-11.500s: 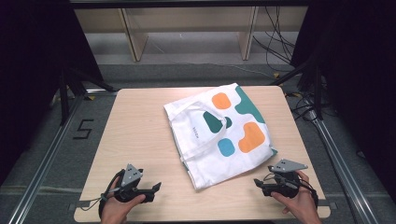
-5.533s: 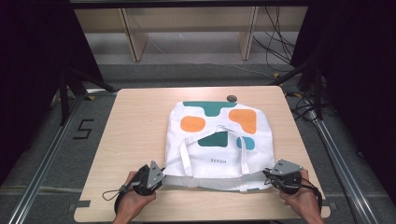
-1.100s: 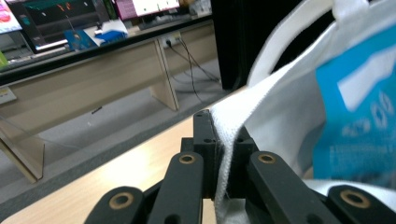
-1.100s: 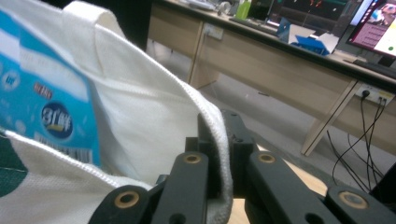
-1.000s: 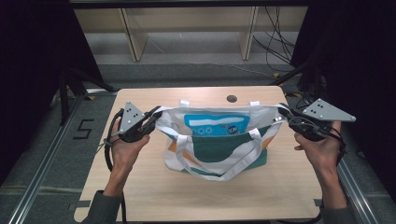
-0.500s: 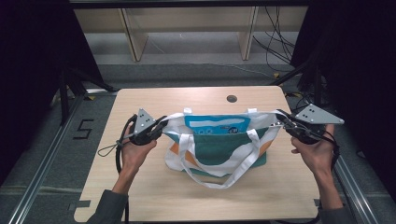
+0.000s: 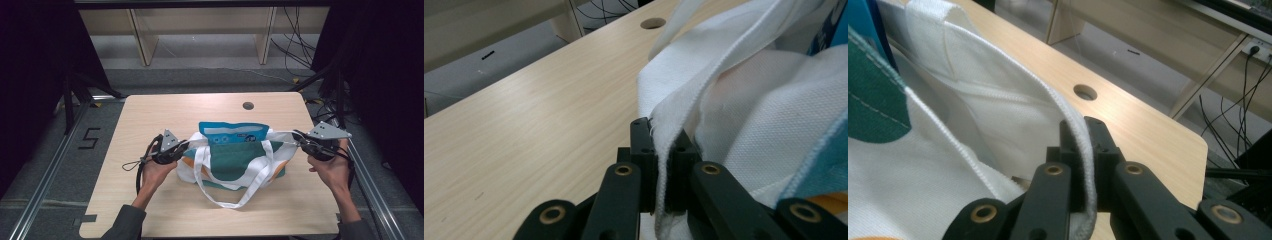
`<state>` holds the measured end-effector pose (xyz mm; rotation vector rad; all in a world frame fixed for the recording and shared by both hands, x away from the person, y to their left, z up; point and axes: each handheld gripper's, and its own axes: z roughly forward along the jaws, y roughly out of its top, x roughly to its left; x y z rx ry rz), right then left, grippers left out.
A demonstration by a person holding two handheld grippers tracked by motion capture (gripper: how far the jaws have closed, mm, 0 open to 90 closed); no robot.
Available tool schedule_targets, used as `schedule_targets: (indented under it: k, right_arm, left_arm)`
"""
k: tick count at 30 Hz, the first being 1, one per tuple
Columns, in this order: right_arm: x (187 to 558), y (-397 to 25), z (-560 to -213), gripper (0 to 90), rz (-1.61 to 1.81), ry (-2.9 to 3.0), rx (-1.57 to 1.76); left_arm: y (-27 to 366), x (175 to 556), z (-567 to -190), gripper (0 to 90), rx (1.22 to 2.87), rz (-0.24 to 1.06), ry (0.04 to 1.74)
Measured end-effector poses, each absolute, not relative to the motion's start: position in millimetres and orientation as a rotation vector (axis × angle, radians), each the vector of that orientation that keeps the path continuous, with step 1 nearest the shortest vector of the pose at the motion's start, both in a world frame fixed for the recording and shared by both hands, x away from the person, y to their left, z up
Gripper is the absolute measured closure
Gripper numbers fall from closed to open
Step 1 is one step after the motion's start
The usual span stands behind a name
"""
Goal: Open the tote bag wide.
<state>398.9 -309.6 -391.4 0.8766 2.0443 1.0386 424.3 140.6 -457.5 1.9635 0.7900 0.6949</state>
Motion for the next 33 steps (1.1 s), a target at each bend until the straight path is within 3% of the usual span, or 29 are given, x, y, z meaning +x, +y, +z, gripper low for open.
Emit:
schedule_targets:
  k: [14,27,33]
  right_arm:
    - [408.3,-308.6,-426.4,88.4,0.952,2.152,0.910]
    - [414.7,-302.6,-478.0,88.6,0.875,2.333,0.945]
    - [417.4,-301.2,-489.2,88.6,0.857,2.362,0.915]
  left_arm:
    - [133.3,427.5,-494.5,84.7,2.118,0.586,0.807]
    - [130.8,429.6,-512.1,84.8,2.104,0.500,0.869]
    - [128.2,429.4,-513.8,84.8,2.140,0.521,0.863]
